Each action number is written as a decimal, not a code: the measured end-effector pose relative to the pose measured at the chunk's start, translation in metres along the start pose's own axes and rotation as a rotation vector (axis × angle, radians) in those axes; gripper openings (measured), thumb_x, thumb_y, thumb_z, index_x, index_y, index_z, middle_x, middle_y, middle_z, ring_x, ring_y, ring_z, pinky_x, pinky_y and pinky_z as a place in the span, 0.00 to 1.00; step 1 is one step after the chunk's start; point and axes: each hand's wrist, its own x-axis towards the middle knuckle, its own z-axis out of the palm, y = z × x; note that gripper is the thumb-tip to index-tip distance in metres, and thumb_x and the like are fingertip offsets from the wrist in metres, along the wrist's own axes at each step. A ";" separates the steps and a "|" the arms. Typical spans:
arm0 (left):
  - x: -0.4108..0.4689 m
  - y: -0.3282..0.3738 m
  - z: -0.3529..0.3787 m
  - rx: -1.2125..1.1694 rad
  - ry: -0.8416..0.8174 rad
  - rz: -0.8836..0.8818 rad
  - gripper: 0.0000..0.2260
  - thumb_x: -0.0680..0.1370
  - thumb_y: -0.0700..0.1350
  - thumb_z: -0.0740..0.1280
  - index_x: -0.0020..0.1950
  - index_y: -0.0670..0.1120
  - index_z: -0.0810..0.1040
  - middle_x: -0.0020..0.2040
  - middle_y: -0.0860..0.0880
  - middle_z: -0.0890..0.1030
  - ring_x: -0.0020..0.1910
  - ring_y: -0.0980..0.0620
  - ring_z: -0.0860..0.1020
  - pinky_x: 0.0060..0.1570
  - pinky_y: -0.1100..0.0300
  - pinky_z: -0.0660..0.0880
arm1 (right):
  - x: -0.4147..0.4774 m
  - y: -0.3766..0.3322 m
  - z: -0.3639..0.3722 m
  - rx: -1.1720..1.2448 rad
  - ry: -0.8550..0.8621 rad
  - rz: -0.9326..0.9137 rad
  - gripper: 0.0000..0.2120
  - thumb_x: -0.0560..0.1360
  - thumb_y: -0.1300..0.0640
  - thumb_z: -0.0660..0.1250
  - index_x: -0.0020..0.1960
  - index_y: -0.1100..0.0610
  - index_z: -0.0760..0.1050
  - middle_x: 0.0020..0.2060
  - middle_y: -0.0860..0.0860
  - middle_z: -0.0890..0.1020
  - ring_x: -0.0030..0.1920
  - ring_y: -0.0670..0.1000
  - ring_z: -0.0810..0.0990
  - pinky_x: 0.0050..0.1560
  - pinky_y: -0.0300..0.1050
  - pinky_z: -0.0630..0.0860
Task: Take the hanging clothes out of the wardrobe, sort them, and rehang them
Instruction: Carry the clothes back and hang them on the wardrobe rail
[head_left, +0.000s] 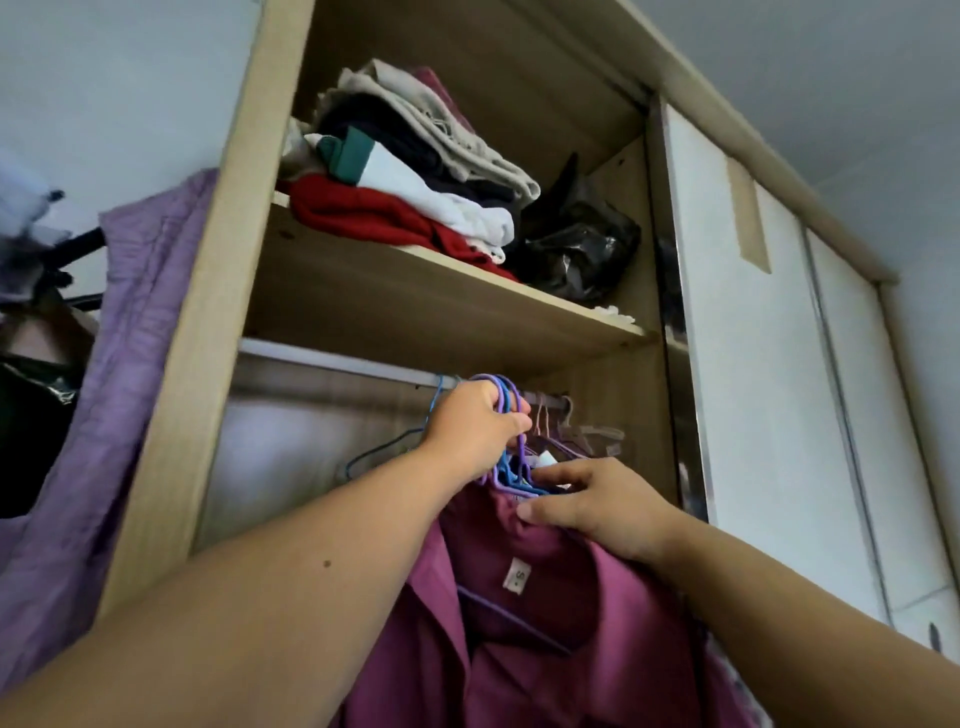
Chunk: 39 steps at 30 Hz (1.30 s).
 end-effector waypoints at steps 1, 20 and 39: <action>0.011 -0.006 0.001 0.036 0.022 0.011 0.02 0.72 0.41 0.72 0.43 0.46 0.82 0.38 0.49 0.83 0.41 0.52 0.82 0.45 0.60 0.78 | 0.014 0.003 0.003 0.010 0.011 -0.015 0.22 0.64 0.49 0.77 0.56 0.50 0.81 0.42 0.41 0.84 0.40 0.36 0.80 0.46 0.31 0.75; 0.204 -0.142 -0.050 0.527 0.235 -0.027 0.13 0.69 0.53 0.75 0.45 0.45 0.82 0.43 0.45 0.83 0.43 0.47 0.81 0.45 0.57 0.77 | 0.272 -0.015 0.099 0.489 -0.005 -0.172 0.18 0.58 0.61 0.79 0.45 0.67 0.82 0.44 0.62 0.84 0.40 0.53 0.81 0.52 0.56 0.78; 0.209 -0.201 -0.065 1.076 0.313 -0.116 0.23 0.61 0.68 0.72 0.45 0.53 0.74 0.48 0.52 0.81 0.55 0.48 0.76 0.58 0.51 0.60 | 0.313 0.011 0.145 0.462 -0.165 -0.092 0.16 0.57 0.56 0.81 0.40 0.62 0.81 0.29 0.52 0.81 0.27 0.48 0.77 0.29 0.36 0.72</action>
